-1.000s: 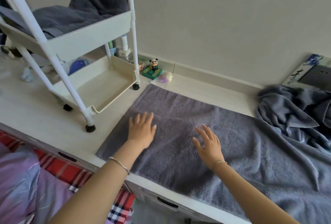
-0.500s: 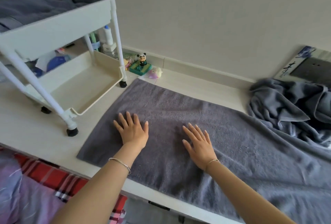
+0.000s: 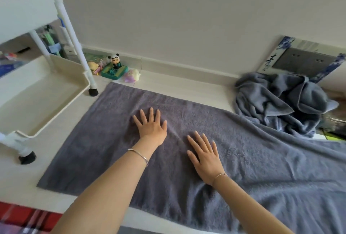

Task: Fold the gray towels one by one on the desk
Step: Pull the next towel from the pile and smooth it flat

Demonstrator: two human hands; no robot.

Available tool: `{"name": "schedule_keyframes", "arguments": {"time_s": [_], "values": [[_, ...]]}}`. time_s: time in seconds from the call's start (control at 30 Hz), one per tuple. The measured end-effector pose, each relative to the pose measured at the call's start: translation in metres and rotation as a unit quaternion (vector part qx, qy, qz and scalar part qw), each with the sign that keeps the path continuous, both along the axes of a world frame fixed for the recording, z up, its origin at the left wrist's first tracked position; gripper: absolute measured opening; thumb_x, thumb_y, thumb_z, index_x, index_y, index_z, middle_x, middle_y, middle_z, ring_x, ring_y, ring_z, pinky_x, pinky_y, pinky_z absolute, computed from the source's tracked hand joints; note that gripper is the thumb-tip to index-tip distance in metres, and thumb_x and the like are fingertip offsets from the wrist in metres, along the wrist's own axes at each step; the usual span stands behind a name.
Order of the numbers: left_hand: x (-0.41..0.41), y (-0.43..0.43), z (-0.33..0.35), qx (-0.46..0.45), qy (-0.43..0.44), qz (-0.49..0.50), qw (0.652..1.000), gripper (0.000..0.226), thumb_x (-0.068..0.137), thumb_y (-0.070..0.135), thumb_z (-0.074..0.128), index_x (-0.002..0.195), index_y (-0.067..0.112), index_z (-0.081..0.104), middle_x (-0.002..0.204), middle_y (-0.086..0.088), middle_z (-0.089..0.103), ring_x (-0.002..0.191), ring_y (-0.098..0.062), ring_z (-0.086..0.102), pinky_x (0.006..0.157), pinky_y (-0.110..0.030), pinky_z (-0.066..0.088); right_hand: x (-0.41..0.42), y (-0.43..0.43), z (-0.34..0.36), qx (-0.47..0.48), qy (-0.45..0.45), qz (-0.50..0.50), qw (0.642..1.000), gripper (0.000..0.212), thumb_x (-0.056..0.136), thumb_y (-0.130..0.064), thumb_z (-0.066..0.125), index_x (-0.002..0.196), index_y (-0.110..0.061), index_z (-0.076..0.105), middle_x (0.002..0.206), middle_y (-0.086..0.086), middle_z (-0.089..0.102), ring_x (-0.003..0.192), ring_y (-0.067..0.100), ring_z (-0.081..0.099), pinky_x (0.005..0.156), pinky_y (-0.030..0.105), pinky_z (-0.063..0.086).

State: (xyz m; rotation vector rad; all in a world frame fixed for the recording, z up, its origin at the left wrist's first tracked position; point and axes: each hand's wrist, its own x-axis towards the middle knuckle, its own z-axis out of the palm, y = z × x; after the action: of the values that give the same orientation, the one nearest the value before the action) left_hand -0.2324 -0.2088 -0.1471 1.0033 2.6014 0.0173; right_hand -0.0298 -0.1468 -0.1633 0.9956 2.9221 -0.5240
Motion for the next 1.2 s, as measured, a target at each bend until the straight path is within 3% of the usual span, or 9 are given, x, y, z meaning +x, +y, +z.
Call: {"name": "schedule_keyframes", "arguments": {"time_s": [0.1, 0.2, 0.4, 0.53, 0.67, 0.83, 0.97, 1.1, 1.2], "values": [[0.043, 0.009, 0.0, 0.081, 0.042, -0.056, 0.994, 0.057, 0.099, 0.046, 0.005, 0.151, 0.026, -0.005, 0.159, -0.002, -0.009, 0.144, -0.035, -0.015, 0.11, -0.059, -0.013, 0.013, 0.01, 0.001, 0.016, 0.041, -0.068, 0.997, 0.084, 0.078, -0.072, -0.014, 0.148, -0.036, 0.017, 0.154, -0.016, -0.002, 0.139, 0.001, -0.016, 0.111, 0.025, -0.022], [0.099, 0.015, -0.01, 0.126, 0.002, -0.175, 0.976, 0.068, 0.084, 0.048, -0.014, 0.15, 0.036, -0.002, 0.16, 0.005, -0.003, 0.146, -0.028, -0.012, 0.108, -0.058, -0.017, 0.03, 0.014, 0.001, 0.026, 0.043, -0.097, 0.994, 0.07, 0.087, -0.058, -0.001, 0.148, -0.033, 0.023, 0.156, -0.012, 0.004, 0.142, 0.004, -0.009, 0.113, 0.024, -0.02], [0.115, 0.02, -0.027, 0.092, 0.026, -0.131, 0.987, 0.051, 0.099, 0.045, 0.005, 0.147, 0.04, -0.01, 0.159, 0.009, -0.011, 0.145, -0.028, -0.015, 0.11, -0.062, -0.011, 0.109, 0.031, -0.009, 0.045, -0.021, -0.132, 0.99, 0.066, 0.084, -0.066, -0.006, 0.146, -0.044, 0.002, 0.154, -0.017, -0.006, 0.142, 0.004, -0.013, 0.115, 0.029, -0.017], [0.114, 0.021, -0.027, 0.083, 0.037, -0.124, 0.988, 0.06, 0.088, 0.048, -0.012, 0.147, 0.039, -0.007, 0.159, 0.007, -0.005, 0.146, -0.029, -0.008, 0.11, -0.063, -0.006, 0.173, 0.058, -0.006, 0.057, -0.04, -0.223, 0.972, 0.069, 0.084, -0.062, -0.002, 0.148, -0.04, 0.011, 0.158, -0.01, 0.006, 0.146, 0.012, -0.002, 0.118, 0.033, -0.009], [0.127, 0.024, -0.019, 0.061, 0.03, -0.101, 0.993, 0.052, 0.101, 0.041, 0.007, 0.149, 0.033, -0.01, 0.159, 0.004, -0.01, 0.146, -0.028, -0.01, 0.114, -0.06, -0.002, 0.222, 0.067, 0.004, 0.054, 0.018, -0.28, 0.958, 0.064, 0.089, -0.056, 0.004, 0.149, -0.035, 0.014, 0.158, -0.009, 0.002, 0.146, 0.01, -0.008, 0.117, 0.032, -0.012], [0.216, 0.034, 0.001, 0.142, -0.043, -0.206, 0.967, 0.059, 0.094, 0.051, -0.007, 0.149, 0.034, -0.009, 0.159, 0.005, -0.01, 0.146, -0.02, -0.013, 0.116, -0.049, -0.01, 0.263, 0.058, 0.003, 0.04, 0.057, -0.341, 0.937, 0.064, 0.093, -0.057, 0.008, 0.151, -0.031, -0.001, 0.157, -0.012, -0.012, 0.144, 0.007, -0.016, 0.115, 0.028, -0.016], [0.276, 0.052, -0.001, 0.098, -0.079, -0.239, 0.963, 0.052, 0.1, 0.046, 0.005, 0.149, 0.037, -0.006, 0.159, 0.007, -0.009, 0.146, -0.019, -0.013, 0.115, -0.052, -0.01, 0.299, 0.065, -0.005, -0.001, -0.009, -0.401, 0.916, 0.068, 0.093, -0.058, 0.006, 0.15, -0.022, -0.009, 0.159, -0.001, -0.013, 0.145, 0.015, -0.015, 0.118, 0.039, -0.01], [0.287, 0.053, -0.012, 0.043, -0.021, -0.238, 0.97, 0.077, 0.076, 0.057, -0.022, 0.148, 0.034, -0.011, 0.158, 0.007, -0.016, 0.145, -0.021, -0.015, 0.112, -0.056, -0.011, 0.33, 0.06, -0.01, 0.017, -0.063, -0.372, 0.926, 0.083, 0.079, -0.066, -0.01, 0.15, -0.024, -0.006, 0.157, -0.006, -0.012, 0.146, 0.017, -0.012, 0.116, 0.038, -0.014], [0.289, 0.049, -0.014, 0.04, -0.01, -0.229, 0.973, 0.082, 0.071, 0.057, -0.024, 0.148, 0.031, -0.014, 0.157, 0.008, -0.018, 0.145, -0.02, -0.016, 0.113, -0.057, -0.009, 0.354, 0.051, -0.01, 0.012, -0.063, -0.377, 0.924, 0.084, 0.077, -0.065, -0.012, 0.15, -0.024, -0.007, 0.156, -0.007, -0.013, 0.145, 0.015, -0.014, 0.117, 0.039, -0.013]]}}
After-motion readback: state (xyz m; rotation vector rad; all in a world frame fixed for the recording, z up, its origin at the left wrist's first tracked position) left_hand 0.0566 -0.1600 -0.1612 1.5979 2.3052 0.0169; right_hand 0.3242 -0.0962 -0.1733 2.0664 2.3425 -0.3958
